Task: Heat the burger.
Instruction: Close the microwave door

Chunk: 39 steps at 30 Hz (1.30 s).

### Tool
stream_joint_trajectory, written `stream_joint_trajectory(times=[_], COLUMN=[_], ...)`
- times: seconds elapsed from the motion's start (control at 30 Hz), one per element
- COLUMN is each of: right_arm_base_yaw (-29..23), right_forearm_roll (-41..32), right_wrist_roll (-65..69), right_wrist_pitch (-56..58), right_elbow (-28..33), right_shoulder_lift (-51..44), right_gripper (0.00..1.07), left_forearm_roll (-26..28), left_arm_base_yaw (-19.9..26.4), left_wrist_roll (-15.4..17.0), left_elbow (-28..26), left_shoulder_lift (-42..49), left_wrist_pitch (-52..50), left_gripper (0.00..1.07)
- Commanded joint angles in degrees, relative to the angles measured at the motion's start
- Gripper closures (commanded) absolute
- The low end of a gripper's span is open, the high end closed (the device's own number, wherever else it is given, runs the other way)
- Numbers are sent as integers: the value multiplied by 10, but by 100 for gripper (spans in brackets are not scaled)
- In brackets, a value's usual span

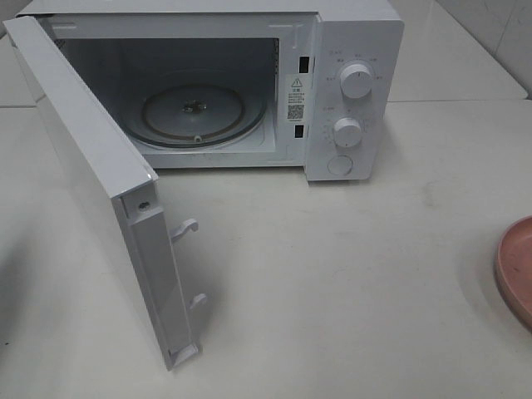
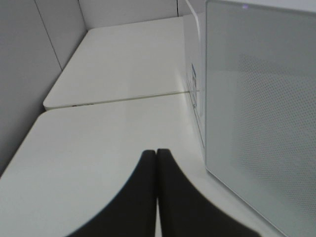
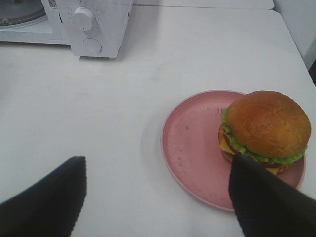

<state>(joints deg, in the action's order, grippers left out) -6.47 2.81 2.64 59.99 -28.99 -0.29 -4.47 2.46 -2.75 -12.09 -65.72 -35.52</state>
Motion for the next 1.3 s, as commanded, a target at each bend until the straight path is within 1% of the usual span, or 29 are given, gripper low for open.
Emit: stream_joint_trajectory(times=[0.03,0.1,0.17,0.2,0.23,0.27,0.3,0.33,0.37,0.43,0.53,0.6,0.63,0.67,0.7,0.77,0.8,0.87,0.9,0.97,1.07,1.1,1.17,1.2,1.27,1.3], right_arm_base_yaw=[5,5,5,5,5,5,5,5,5,5,5,5,5,5,5,5,5,5,5,5,5,5,5,5,5,5], right_forearm_roll=[-2,-2,-2,-2,-2,-2,-2,-1,-1,-1,-1,-1,-1,-1,-1,-1,-1,-1,-1,-1,-1,-1,-1,-1,-1,-1], right_wrist_roll=[-4,-4,-4,-4,-4,-4,-3,-3,-3,-3,-3,-3,-3,-3,-3,-3,-3,-3,-3,-3,-3,-3,-3,-3,-3,-2], right_wrist_pitch=[-6,-6,-6,-6,-6,-6,-6,-6,-6,-6,-6,-6,-6,-6,-6,-6,-6,-6,-6,-6,-6,-6,-6,-6,-6,-6], right_elbow=[-1,-1,-1,-1,-1,-1,-1,-1,-1,-1,-1,-1,-1,-1,-1,-1,-1,-1,-1,-1,-1,-1,-1,-1,-1,-1], right_shoulder_lift=[-15,-15,-15,-15,-15,-15,-15,-15,-15,-15,-15,-15,-15,-15,-15,-15,-15,-15,-15,-15,-15,-15,-15,-15,-15,-15], right_gripper=[31,31,31,31,31,31,31,31,31,31,31,31,31,31,31,31,31,31,31,31,31,31,31,31,31,31], left_forearm_roll=[-13,-18,-41,-41,-57,-57,-66,-68,-68,-70,-70,-70,-70,-70,-70,-62,-62,-41,-41,2,15,38,48,68,77,95], left_arm_base_yaw=[-34,-43,-70,-70,-91,-91,-108,-116,-116,-146,-155,-184,-184,-201,-201,-226,-226,-253,-253,-284,-291,-304,-308,-318,-323,-333], left_wrist_roll=[17,17,17,17,17,17,17,17,17,17,17,17,17,17,17,17,17,17,17,13,13,13,13,13,13,13], left_elbow=[-18,-24,-39,-39,-49,-49,-55,-58,-58,-68,-72,-80,-80,-88,-88,-104,-104,-124,-124,-155,-164,-182,-188,-202,-209,-225], left_shoulder_lift=[-54,-69,-107,-107,-130,-130,-150,-160,-160,-192,-199,-222,-222,-234,-234,-249,-249,-264,-264,-285,-290,-303,-307,-318,-323,-333], left_wrist_pitch=[-38,-42,-53,-53,-60,-60,-72,-78,-78,-95,-96,-111,-111,-123,-123,-124,-124,-124,-124,-123,-123,-123,-123,-123,-122,-120], left_gripper=[107,107,107,107,107,107,107,107,107,107,107,107,107,107,107,107,107,107,107,107,107,107,107,107,107,107])
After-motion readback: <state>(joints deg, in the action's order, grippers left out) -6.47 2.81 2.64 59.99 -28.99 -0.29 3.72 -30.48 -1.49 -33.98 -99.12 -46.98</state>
